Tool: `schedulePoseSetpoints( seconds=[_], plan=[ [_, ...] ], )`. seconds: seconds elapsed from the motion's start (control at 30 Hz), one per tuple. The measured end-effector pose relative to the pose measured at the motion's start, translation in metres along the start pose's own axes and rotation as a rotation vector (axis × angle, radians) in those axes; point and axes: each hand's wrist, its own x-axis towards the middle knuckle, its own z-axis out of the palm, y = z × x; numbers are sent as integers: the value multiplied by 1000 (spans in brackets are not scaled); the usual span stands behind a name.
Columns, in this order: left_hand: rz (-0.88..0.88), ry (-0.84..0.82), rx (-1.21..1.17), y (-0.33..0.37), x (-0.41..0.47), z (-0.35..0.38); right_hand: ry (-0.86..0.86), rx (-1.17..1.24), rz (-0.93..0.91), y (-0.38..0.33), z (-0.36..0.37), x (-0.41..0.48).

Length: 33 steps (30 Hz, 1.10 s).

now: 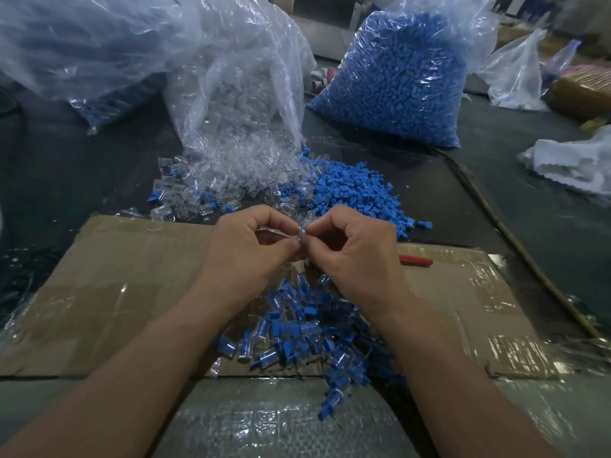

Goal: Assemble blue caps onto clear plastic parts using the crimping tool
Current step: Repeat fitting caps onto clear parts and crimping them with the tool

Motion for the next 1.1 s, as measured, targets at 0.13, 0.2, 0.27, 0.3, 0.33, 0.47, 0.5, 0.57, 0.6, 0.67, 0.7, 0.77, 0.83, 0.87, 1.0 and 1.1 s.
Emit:
schedulePoseSetpoints(
  seconds=[0.13,0.2,0.27,0.3,0.33,0.47,0.5,0.57,0.6,0.67,0.7,0.77,0.83,0.87,1.0,1.1],
  plan=[
    [-9,-3,-49,0,1,-2,-29,89,28,-1,-3,0],
    [-30,-11,-132,1,2,-4,-32,135,36,-1,-4,1],
    [-49,-22,-207,2,2,-5,-37,134,46,0,-5,2],
    [-57,-28,-230,2,2,-5,-54,157,68,0,-5,3],
    [-64,-36,-252,2,3,-5,-82,206,91,0,-6,3],
    [-88,-65,-340,3,2,-4,-100,322,85,1,-7,0],
    [-91,-66,-340,3,1,-4,-96,329,83,1,-7,0],
    [-107,-74,-343,3,2,-5,-97,349,87,2,-5,0],
    [-118,-79,-339,3,3,-5,-99,355,89,2,-5,1],
    [-138,-83,-322,3,3,-4,-101,357,91,3,-4,1],
    [-148,-79,-322,3,3,-4,-109,367,96,4,-5,1],
    [-168,-69,-342,3,4,-4,-141,399,110,4,-6,1],
    [-185,-80,-348,3,4,-5,-152,393,94,4,-6,1],
    [-192,-91,-344,3,4,-6,-145,380,83,4,-6,1],
    [-217,-137,-405,5,5,-8,-78,306,21,5,-5,0],
    [-220,-180,-441,7,5,-10,-25,219,-60,7,-6,1]
  ],
)
